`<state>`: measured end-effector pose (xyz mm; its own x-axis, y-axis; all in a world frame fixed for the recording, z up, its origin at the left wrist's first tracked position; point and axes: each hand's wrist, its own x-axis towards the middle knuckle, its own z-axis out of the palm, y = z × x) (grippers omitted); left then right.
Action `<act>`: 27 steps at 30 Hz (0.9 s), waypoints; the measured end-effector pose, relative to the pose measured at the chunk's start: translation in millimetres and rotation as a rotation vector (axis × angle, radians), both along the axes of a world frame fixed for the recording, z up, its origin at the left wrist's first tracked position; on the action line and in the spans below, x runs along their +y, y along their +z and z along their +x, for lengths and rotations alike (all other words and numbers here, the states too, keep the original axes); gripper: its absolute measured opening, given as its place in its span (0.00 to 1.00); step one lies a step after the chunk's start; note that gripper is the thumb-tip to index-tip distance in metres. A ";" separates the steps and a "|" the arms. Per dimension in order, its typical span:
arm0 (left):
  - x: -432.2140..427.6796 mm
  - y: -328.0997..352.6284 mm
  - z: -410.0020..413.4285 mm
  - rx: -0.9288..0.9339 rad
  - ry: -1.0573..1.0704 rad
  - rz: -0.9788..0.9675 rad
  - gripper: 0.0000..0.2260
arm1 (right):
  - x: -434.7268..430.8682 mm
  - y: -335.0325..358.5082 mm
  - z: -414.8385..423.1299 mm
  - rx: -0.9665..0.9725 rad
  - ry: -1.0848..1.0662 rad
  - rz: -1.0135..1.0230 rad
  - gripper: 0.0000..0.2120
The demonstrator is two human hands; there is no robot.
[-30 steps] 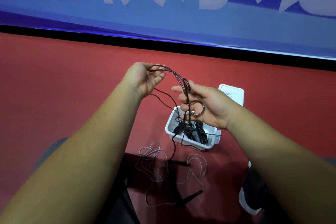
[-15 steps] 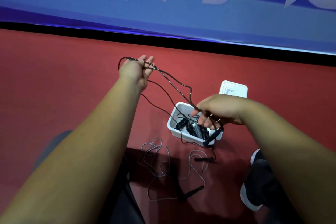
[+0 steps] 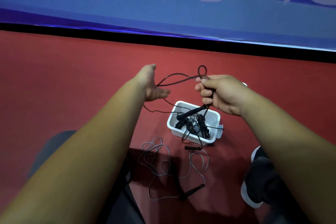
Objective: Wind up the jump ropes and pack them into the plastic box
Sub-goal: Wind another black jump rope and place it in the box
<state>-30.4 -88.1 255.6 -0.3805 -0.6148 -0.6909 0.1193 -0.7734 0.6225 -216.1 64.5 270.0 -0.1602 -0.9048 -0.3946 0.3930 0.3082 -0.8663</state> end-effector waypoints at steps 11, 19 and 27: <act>49.1 -12.3 -27.8 -0.172 -0.559 -0.227 0.26 | -16.6 9.7 -1.2 -0.394 -0.222 -0.037 0.10; 80.6 -29.9 -33.4 -0.083 -0.949 -0.715 0.14 | -18.4 2.9 -18.5 -0.617 -0.567 0.012 0.09; 81.9 -20.8 -39.0 -0.039 -0.766 -0.563 0.11 | -10.2 -10.2 -31.9 -0.022 -0.186 0.288 0.41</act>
